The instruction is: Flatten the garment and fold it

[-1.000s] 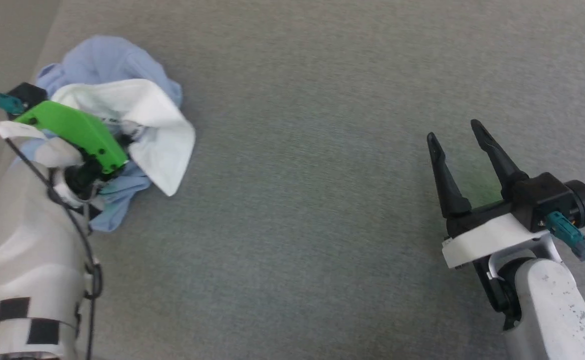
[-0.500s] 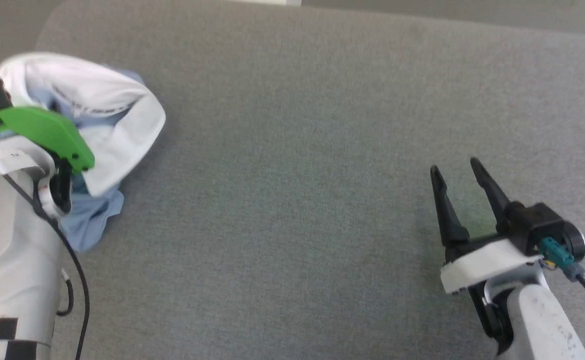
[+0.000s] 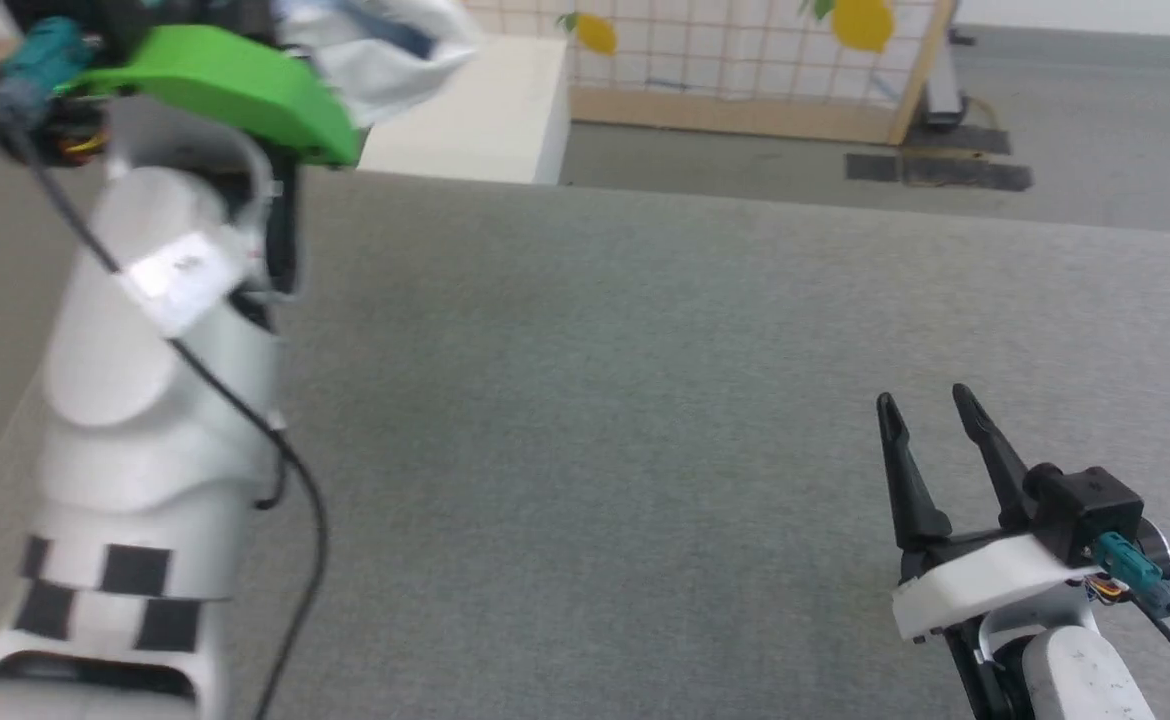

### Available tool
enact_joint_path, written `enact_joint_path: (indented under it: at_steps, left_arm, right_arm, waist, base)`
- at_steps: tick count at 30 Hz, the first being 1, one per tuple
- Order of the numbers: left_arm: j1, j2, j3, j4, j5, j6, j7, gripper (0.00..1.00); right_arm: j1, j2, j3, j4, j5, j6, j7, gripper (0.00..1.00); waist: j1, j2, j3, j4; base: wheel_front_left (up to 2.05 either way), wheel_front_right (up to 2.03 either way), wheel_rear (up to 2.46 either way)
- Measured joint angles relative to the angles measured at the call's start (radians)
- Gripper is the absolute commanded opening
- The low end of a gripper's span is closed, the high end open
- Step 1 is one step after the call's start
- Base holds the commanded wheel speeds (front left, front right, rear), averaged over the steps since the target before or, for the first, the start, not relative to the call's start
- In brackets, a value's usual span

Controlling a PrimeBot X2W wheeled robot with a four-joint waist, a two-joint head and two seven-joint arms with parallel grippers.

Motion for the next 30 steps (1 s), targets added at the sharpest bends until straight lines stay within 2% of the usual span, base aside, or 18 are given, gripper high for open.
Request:
enact_joint_path:
  at_steps: [4, 9, 12, 20, 21, 22, 23, 26, 30]
  left_arm:
    - [0.002, -0.097, -0.061, -0.004, -0.019, -0.025, -0.002, 0.00]
    - [0.064, -0.155, -0.156, 0.043, -0.065, -0.047, 0.051, 0.00]
    - [0.145, -0.167, -0.222, 0.112, -0.110, -0.054, 0.131, 0.00]
    - [0.322, -0.171, -0.420, 0.295, -0.249, -0.064, 0.476, 0.00]
    - [0.335, -0.172, -0.438, 0.305, -0.258, -0.062, 0.514, 0.21]
    - [0.342, -0.173, -0.449, 0.310, -0.260, -0.056, 0.534, 0.51]
    - [0.348, -0.173, -0.460, 0.313, -0.260, -0.048, 0.549, 1.00]
    - [0.350, -0.174, -0.462, 0.289, -0.257, -0.029, 0.515, 1.00]
    - [0.369, -0.162, -0.420, 0.206, -0.252, -0.007, 0.371, 1.00]
  right_arm:
    - [0.010, 0.000, -0.005, -0.010, 0.001, 0.000, 0.010, 1.00]
    - [0.023, -0.001, -0.007, -0.021, 0.002, 0.000, 0.019, 1.00]
    - [0.028, -0.001, -0.004, -0.023, 0.003, 0.000, 0.024, 1.00]
    - [0.037, 0.000, 0.007, -0.029, 0.005, 0.000, 0.032, 1.00]
    - [0.042, -0.001, 0.007, -0.029, 0.008, 0.000, 0.033, 1.00]
    - [0.046, -0.001, 0.007, -0.029, 0.009, 0.000, 0.033, 1.00]
    - [0.050, -0.001, 0.006, -0.029, 0.010, 0.000, 0.035, 1.00]
    - [0.057, -0.001, 0.001, -0.029, 0.010, 0.000, 0.040, 1.00]
    - [0.066, -0.001, -0.008, -0.032, 0.011, 0.000, 0.040, 1.00]
  waist:
    - [0.0000, 0.0000, -0.028, -0.059]
    - [0.0000, 0.0000, -0.042, -0.144]
    - [0.0000, 0.0000, -0.047, -0.195]
    - [0.0000, -0.0001, -0.049, -0.310]
    - [0.0000, -0.0001, -0.049, -0.321]
    - [0.0000, 0.0000, -0.049, -0.328]
    - [0.0000, -0.0001, -0.049, -0.335]
    - [0.0000, 0.0000, -0.048, -0.337]
    - [0.0000, -0.0001, -0.049, -0.313]
  base:
    - [0.00, 0.00, 0.00]
    - [0.00, 0.00, 0.00]
    - [0.00, 0.00, 0.00]
    - [0.00, 0.00, 0.00]
    - [0.00, 0.00, 0.00]
    - [0.00, 0.00, 0.00]
    - [0.00, 0.00, 0.00]
    - [0.00, 0.00, 0.00]
    - [0.00, 0.00, 0.00]
